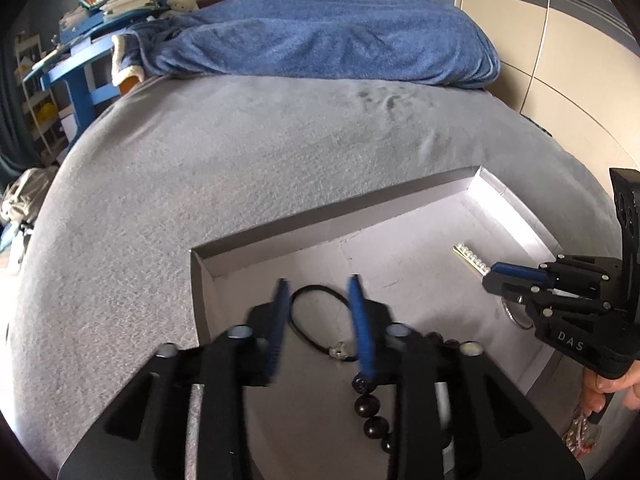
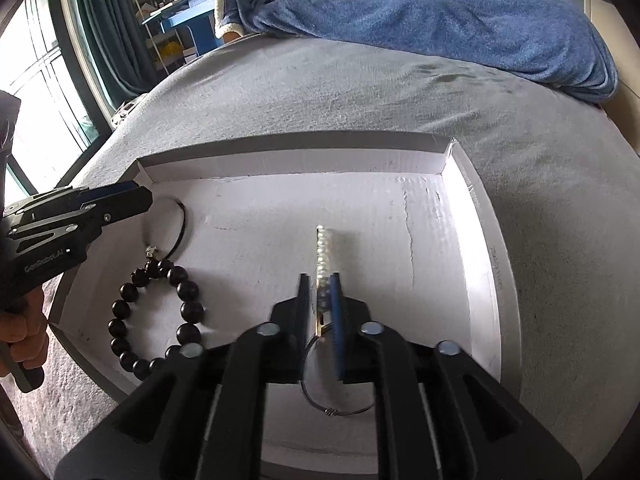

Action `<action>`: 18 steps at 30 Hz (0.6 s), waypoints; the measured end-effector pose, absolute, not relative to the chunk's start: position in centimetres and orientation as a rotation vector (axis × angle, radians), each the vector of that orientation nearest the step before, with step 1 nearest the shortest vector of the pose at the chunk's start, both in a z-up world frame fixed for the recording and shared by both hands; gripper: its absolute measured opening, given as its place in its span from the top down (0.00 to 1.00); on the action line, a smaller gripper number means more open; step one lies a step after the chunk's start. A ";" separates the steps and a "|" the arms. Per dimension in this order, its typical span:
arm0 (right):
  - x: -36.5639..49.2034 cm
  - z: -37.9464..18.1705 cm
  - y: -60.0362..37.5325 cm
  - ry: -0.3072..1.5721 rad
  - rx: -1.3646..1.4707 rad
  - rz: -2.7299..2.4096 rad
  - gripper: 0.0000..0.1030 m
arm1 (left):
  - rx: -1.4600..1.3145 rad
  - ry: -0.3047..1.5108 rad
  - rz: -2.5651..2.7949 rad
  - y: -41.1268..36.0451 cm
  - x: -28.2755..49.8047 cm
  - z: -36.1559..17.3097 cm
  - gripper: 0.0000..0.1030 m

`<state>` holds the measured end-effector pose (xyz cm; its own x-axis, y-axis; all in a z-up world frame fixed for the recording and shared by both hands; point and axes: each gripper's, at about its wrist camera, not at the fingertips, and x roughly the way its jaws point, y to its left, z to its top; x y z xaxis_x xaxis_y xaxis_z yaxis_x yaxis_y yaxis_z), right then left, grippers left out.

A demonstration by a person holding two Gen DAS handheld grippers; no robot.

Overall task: Organize jewelry
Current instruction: 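Carry the hair clip and hair tie into the tray and release them, then withdraw both tools from the tray toward the remaining bracelets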

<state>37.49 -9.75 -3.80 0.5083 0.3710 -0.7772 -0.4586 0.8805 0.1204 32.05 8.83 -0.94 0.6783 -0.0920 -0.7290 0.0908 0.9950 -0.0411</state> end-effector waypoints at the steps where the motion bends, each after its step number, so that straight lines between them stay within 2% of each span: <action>1: 37.3 -3.6 -9.9 0.900 -0.106 0.501 0.80 | 0.004 0.814 -0.101 8.8 31.9 -0.9 0.53; 2: 37.0 -3.5 -10.0 0.894 -0.106 0.501 0.80 | 0.012 0.805 -0.099 8.7 31.8 -0.7 0.45; 5: 36.3 -2.8 -10.4 0.873 -0.095 0.509 0.73 | 0.025 0.776 -0.093 8.4 31.0 0.0 0.37; 11: 34.4 -1.1 -11.4 0.828 -0.075 0.511 0.67 | 0.020 0.727 -0.083 8.2 28.8 1.7 0.25; 18: 31.1 1.1 -12.8 0.769 -0.088 0.492 0.56 | 0.047 0.660 -0.072 7.6 25.2 3.6 0.17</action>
